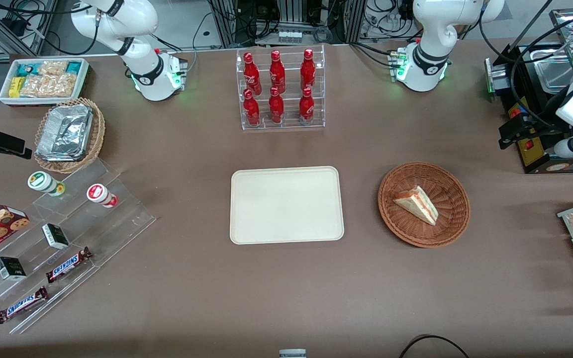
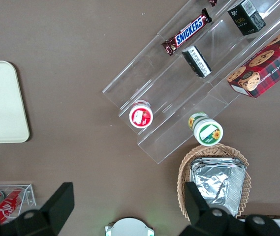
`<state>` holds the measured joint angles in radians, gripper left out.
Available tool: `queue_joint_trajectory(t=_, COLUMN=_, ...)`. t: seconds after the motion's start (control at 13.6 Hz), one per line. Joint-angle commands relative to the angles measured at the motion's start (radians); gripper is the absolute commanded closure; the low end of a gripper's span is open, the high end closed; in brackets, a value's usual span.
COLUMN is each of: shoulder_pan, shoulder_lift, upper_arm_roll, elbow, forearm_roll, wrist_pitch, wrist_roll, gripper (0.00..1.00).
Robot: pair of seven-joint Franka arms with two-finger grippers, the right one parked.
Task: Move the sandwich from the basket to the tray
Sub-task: 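Move the left gripper over the wrapped sandwich in the wicker basket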
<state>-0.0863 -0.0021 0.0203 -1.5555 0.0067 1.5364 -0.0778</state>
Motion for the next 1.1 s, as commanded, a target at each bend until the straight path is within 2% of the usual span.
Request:
queue_joint_trajectory(t=0.0, shoulder_pan=0.008, shoulder_lift=-0.007, upper_arm_roll=-0.002, elbow=-0.001, forearm_roll=-0.011, wrist_pitch=-0.016, wrist_roll=0.012, gripper=0.0)
queue_joint_trajectory(t=0.37, shoulder_pan=-0.003, shoulder_lift=0.002, upper_arm_roll=-0.005, elbow=-0.064, forearm_roll=-0.01, wrist_pitch=0.013, wrist_roll=0.003, gripper=0.0)
queue_joint_trajectory(t=0.59, shoulder_pan=-0.016, shoulder_lift=-0.012, upper_arm_roll=-0.029, elbow=-0.225, forearm_roll=-0.01, wrist_pitch=0.186, wrist_roll=-0.057, gripper=0.0)
queue_joint_trajectory(t=1.03, shoulder_pan=-0.02, shoulder_lift=-0.007, upper_arm_roll=-0.117, elbow=-0.538, forearm_roll=0.007, wrist_pitch=0.621, wrist_roll=-0.548, gripper=0.0)
